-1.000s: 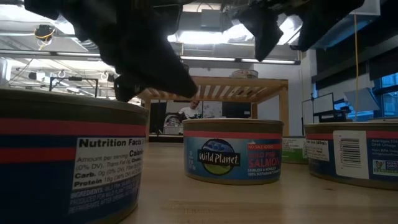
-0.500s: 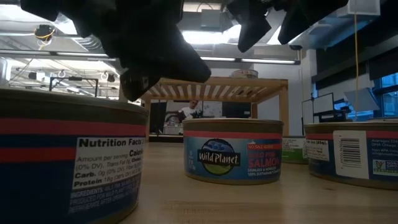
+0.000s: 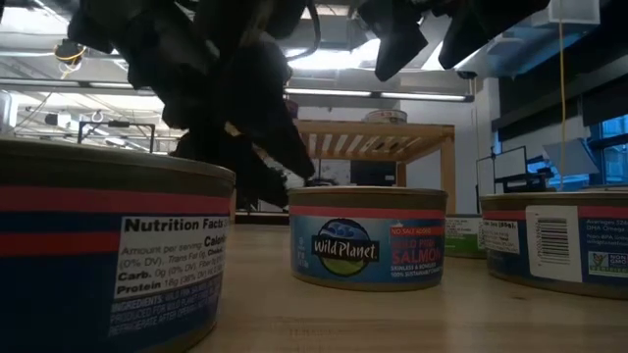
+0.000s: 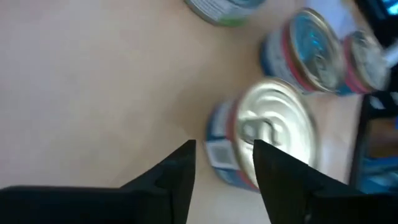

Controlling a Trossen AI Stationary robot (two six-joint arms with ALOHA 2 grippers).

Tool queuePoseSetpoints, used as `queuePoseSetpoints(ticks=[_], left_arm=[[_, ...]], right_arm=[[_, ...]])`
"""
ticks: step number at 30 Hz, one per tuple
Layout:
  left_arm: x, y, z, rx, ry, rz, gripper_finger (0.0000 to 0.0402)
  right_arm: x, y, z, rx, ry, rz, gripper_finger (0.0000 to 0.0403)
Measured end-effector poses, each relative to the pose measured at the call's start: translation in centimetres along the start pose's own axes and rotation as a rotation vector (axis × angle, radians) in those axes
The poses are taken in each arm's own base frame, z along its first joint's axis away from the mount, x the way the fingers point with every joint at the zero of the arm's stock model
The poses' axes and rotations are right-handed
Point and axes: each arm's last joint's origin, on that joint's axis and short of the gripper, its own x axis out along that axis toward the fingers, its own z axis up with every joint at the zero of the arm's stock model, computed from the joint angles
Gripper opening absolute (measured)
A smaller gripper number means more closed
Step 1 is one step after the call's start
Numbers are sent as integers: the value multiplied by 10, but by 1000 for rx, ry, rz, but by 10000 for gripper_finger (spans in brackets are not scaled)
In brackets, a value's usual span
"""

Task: Stack canned seafood by type on shelf
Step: Stack the blue tuna can on top of the blue tuna can on the shelf

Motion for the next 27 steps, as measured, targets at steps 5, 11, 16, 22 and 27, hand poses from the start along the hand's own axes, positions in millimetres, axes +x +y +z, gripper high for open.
queuePoseSetpoints(ticks=[5,11,16,22,27], left_arm=[[0,-1,1,-54,44,-37,151],[0,-1,1,-89,49,-38,143],[0,-1,1,-98,49,-38,143],[0,-2,-1,-117,66,-46,143],[-1,-4,-4,-115,72,-53,143]], right_arm=[[0,4,0,-53,9,7,282],[-1,27,-1,-145,87,-14,282],[-3,47,-3,-215,168,-123,282],[-5,52,-7,-253,238,-190,282],[-6,51,-13,-269,308,-217,282]])
